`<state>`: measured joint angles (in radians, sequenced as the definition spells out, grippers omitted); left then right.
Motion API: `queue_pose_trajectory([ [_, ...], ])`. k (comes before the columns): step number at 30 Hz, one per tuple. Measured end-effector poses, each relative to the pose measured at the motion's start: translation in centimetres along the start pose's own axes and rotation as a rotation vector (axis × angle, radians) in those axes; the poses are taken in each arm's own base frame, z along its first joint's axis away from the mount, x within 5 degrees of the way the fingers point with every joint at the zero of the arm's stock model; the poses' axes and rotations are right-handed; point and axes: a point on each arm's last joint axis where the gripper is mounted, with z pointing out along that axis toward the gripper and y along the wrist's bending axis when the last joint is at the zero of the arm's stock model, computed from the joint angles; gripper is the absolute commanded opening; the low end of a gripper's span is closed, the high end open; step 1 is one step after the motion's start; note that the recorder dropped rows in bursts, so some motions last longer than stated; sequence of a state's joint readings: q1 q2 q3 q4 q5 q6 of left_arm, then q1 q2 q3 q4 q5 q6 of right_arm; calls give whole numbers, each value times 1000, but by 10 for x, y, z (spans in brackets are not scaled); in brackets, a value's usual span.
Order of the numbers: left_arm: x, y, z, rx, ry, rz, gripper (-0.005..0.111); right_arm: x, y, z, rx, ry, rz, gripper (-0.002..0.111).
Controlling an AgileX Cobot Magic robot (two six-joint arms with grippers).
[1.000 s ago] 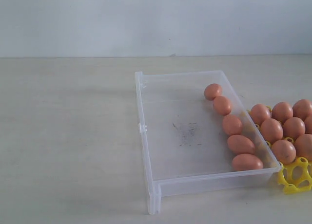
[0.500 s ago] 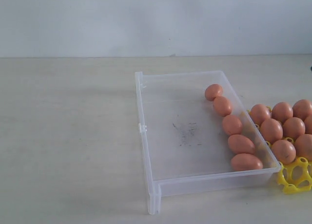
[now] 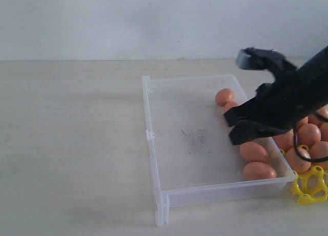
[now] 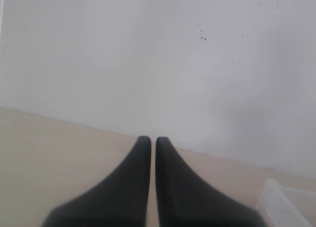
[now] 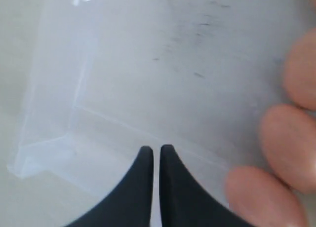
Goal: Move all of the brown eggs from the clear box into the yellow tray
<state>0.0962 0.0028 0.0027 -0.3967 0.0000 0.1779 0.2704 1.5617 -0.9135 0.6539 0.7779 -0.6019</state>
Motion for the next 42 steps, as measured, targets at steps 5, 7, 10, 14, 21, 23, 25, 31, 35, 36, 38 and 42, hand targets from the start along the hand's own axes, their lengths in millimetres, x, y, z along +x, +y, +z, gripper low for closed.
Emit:
queue_pose_trajectory([
  [5,0,0,0,0,0,0,4,-6,30,52,21,-16,-68,0],
  [7,0,0,0,0,0,0,4,-6,28,75,59,-16,-51,0],
  [10,0,0,0,0,0,0,4,-7,20,108,91,20,-26,0],
  [14,0,0,0,0,0,0,4,-26,33,130,65,11,-55,0],
  [21,0,0,0,0,0,0,4,-53,107,156,-40,-32,-222,0],
  [23,0,0,0,0,0,0,4,-60,124,160,-73,-40,-244,0],
  [25,0,0,0,0,0,0,4,-64,135,168,-90,-46,-259,0],
  [31,0,0,0,0,0,0,4,-78,149,158,-45,-185,-331,0],
  [35,0,0,0,0,0,0,4,-91,162,101,2,-279,-435,0],
  [36,0,0,0,0,0,0,4,-91,164,85,23,-269,-462,0],
  [38,0,0,0,0,0,0,4,-87,163,47,127,-217,-488,0],
  [42,0,0,0,0,0,0,4,-63,127,3,474,40,-385,0],
])
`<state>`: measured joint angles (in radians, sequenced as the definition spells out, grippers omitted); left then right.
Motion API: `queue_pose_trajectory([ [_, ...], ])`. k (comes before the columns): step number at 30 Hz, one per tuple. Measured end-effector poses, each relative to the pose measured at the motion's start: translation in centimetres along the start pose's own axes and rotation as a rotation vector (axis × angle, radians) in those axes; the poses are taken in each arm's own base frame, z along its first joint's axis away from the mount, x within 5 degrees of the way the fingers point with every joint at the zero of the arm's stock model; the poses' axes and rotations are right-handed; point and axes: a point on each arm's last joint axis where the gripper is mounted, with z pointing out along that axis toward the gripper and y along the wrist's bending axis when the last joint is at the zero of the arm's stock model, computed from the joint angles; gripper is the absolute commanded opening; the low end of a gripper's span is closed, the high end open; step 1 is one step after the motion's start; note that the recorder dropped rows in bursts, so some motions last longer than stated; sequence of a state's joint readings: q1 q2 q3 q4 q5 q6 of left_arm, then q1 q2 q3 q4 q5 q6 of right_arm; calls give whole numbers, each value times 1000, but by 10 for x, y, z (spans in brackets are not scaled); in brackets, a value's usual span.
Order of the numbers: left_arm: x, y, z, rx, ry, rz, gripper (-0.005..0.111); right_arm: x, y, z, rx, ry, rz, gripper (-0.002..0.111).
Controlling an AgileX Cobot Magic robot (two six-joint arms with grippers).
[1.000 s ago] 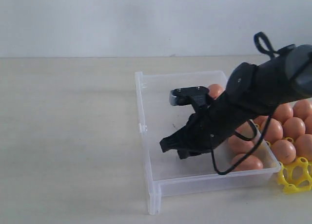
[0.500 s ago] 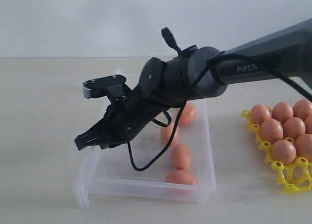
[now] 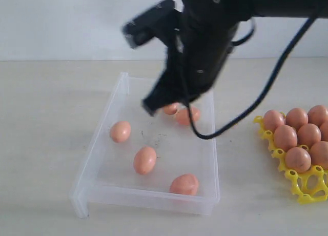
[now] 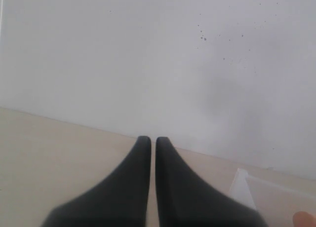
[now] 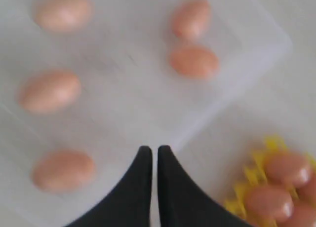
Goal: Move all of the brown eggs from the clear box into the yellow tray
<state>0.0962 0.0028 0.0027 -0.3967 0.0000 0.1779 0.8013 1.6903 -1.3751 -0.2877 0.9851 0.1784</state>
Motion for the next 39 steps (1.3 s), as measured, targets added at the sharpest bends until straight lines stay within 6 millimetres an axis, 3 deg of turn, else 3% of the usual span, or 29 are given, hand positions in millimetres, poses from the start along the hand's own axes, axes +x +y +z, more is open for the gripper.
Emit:
queue_pose_trajectory([
  [5,0,0,0,0,0,0,4,63,-29,19,9,359,122,0],
  [14,0,0,0,0,0,0,4,150,-50,43,7,577,233,0],
  [19,0,0,0,0,0,0,4,179,-76,32,184,531,325,0],
  [26,0,0,0,0,0,0,4,209,-133,0,300,352,675,0],
  [30,0,0,0,0,0,0,4,224,-157,15,271,227,845,0],
  [35,0,0,0,0,0,0,4,249,-187,19,367,194,1037,0],
  [39,0,0,0,0,0,0,4,248,-200,38,354,106,1110,0],
])
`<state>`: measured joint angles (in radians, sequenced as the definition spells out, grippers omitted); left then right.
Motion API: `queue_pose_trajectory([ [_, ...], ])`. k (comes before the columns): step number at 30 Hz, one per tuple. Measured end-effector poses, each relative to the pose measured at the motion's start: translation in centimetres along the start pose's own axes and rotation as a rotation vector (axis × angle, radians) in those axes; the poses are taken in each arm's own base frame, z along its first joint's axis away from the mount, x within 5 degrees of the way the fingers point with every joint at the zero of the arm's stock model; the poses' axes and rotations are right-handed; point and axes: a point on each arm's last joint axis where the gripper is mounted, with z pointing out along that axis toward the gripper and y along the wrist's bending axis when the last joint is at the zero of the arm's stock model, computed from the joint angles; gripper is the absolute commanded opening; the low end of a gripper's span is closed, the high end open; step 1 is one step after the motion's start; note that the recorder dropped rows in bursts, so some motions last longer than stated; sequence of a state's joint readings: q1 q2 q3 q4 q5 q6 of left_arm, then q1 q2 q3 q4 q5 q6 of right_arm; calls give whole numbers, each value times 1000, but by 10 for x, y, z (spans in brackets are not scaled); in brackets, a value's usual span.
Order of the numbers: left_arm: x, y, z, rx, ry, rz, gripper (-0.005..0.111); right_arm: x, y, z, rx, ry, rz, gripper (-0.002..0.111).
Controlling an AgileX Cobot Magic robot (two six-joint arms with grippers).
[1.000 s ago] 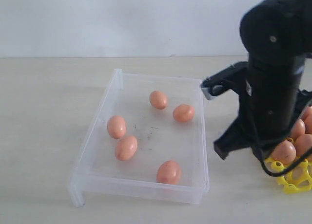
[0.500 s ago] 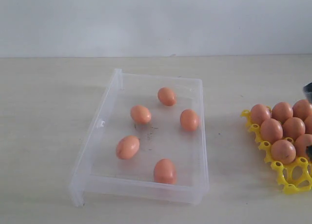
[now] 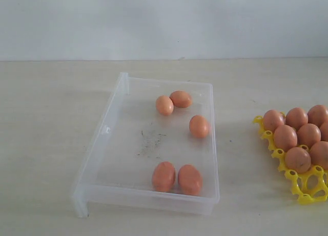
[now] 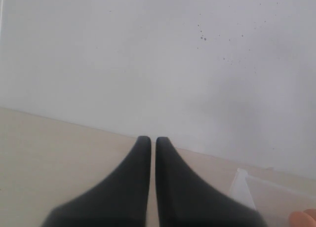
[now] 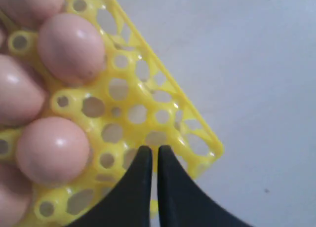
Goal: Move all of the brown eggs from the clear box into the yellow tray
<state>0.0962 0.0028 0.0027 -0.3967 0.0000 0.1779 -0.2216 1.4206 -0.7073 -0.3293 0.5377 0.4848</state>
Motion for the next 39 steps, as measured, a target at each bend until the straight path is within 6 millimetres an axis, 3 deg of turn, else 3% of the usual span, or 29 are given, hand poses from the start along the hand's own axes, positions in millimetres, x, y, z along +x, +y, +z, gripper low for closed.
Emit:
queue_pose_trajectory([
  [4,0,0,0,0,0,0,4,-2,10,32,-40,18,5,0],
  [14,0,0,0,0,0,0,4,2,22,77,-90,34,3,0],
  [19,0,0,0,0,0,0,4,3,37,78,-124,11,-51,0],
  [32,0,0,0,0,0,0,4,25,109,62,-282,2,-123,0],
  [39,0,0,0,0,0,0,4,38,130,52,-324,11,-151,0],
])
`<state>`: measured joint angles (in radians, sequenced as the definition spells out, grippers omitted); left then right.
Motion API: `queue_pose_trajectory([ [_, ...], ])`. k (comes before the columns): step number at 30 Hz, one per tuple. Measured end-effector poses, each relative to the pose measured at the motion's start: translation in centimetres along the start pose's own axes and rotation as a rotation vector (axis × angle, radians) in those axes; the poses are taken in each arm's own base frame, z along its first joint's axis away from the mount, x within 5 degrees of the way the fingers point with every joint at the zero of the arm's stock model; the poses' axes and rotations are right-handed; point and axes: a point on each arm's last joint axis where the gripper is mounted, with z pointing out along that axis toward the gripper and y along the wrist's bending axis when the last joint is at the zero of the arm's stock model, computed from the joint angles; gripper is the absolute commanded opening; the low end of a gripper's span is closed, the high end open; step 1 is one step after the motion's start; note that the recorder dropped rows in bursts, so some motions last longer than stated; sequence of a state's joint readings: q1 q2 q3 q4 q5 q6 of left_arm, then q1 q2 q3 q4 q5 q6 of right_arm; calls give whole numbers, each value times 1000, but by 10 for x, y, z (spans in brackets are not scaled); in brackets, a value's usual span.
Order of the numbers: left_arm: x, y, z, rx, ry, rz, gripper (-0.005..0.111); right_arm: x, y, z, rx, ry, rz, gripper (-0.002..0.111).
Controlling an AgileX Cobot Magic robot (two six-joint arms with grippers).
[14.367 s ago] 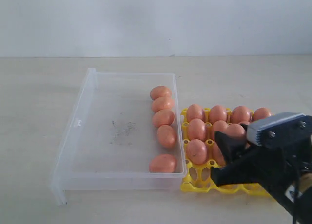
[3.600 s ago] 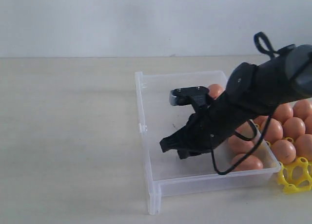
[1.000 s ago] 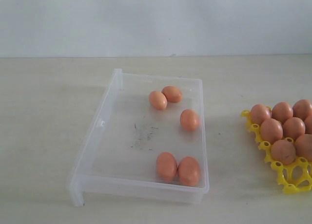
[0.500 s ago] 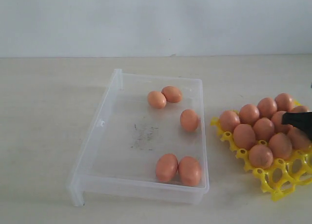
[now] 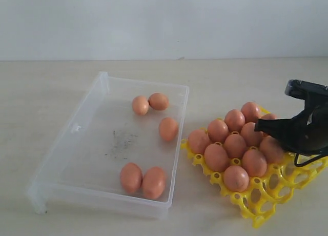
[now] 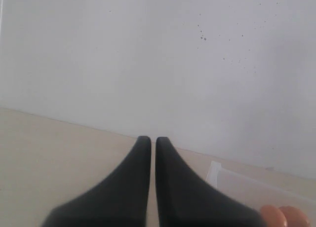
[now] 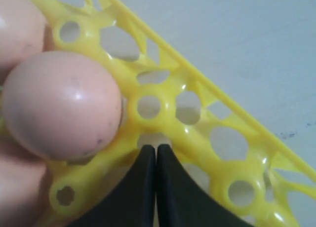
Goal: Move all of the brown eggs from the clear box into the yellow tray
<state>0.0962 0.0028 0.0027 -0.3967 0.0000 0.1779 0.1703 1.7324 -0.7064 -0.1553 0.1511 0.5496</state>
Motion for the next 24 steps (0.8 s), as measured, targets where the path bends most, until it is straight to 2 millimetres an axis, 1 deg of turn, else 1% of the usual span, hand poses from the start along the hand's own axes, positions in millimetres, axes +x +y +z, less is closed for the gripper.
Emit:
queue_pose_trajectory([
  [2,0,0,0,0,0,0,4,-3,1,-7,-18,-35,53,0],
  [3,0,0,0,0,0,0,4,-7,2,-14,-39,-75,70,0],
  [5,0,0,0,0,0,0,4,-21,7,-36,-106,-205,64,0],
  [7,0,0,0,0,0,0,4,-32,13,-62,-165,-344,-27,0],
  [9,0,0,0,0,0,0,4,-35,24,-89,-196,-458,-214,0],
  [10,0,0,0,0,0,0,4,-33,32,-103,-202,-507,-348,0],
  [12,0,0,0,0,0,0,4,-24,48,-127,-197,-574,-616,0],
  [14,0,0,0,0,0,0,4,-12,62,-142,-175,-620,-883,0],
  [16,0,0,0,0,0,0,4,-2,73,-150,-140,-653,-1135,0],
  [18,0,0,0,0,0,0,4,10,86,-154,-97,-678,-1419,0],
  [21,0,0,0,0,0,0,4,29,102,-155,-25,-692,-1813,0],
  [24,0,0,0,0,0,0,4,44,111,-153,73,-670,-2159,0],
])
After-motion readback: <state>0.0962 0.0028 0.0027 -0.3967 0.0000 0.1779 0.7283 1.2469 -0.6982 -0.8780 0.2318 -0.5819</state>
